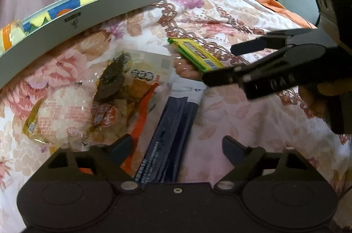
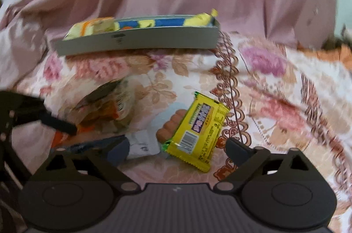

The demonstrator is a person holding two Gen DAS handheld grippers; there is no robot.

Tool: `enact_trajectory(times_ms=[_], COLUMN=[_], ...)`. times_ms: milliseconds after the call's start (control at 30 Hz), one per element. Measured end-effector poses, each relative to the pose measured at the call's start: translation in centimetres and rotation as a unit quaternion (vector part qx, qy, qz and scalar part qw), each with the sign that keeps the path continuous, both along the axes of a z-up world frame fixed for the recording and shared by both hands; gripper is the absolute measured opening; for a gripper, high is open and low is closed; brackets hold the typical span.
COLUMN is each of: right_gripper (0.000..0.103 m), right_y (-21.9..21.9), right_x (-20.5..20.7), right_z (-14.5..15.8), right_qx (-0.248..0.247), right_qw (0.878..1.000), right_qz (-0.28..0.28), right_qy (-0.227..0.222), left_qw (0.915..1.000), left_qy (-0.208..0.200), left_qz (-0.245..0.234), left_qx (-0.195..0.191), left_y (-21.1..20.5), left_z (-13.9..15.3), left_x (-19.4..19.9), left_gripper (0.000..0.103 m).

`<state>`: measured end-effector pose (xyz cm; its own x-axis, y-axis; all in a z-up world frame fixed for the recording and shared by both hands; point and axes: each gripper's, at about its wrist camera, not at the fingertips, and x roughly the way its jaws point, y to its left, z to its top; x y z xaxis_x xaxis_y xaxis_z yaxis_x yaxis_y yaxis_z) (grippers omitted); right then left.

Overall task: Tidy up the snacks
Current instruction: 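Grasp the dark blue stick pack with the left gripper while the right gripper grasps the yellow candy bar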

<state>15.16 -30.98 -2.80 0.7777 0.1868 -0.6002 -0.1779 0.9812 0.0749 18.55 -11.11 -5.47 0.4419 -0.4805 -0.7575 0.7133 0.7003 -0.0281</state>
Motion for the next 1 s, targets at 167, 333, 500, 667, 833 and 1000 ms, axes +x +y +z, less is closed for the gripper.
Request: enact_trajectory(times_ms=[167,333,500,667,833,1000], right_gripper=[0.082,0.068,0.063,0.058,0.056,0.056], right_y=[-1.9,-1.9,-1.7,-1.3,-1.0,-0.6], right_x=[1.8,2.8,2.9,2.6,1.1,-1.5], right_z=[-0.8,-1.5,-1.6,-1.1,-0.5,-0.2], right_qx=[0.06,0.06,0.057,0.05,0.033,0.034], right_qw=[0.998,0.997,0.996,0.996,0.994,0.991], right_qz=[-0.027,-0.036,-0.041,-0.043,-0.029,-0.014], right_qy=[0.024,0.038,0.045,0.064,0.098,0.125], left_qw=[0.9997,0.9987,0.9957,0.9853,0.974,0.9678], left_qy=[0.016,0.041,0.055,0.086,0.104,0.113], left_qz=[0.018,0.029,0.075,0.145,0.194,0.216], left_qx=[0.001,0.006,0.0,-0.028,-0.052,-0.061], left_y=[0.0,-0.7,-0.8,-0.5,-0.2,0.1], left_z=[-0.1,-0.5,-0.4,-0.3,-0.4,-0.2], left_x=[0.6,0.9,1.1,1.1,0.5,-0.2], left_gripper=[0.065,0.047,0.042,0.04,0.04,0.04])
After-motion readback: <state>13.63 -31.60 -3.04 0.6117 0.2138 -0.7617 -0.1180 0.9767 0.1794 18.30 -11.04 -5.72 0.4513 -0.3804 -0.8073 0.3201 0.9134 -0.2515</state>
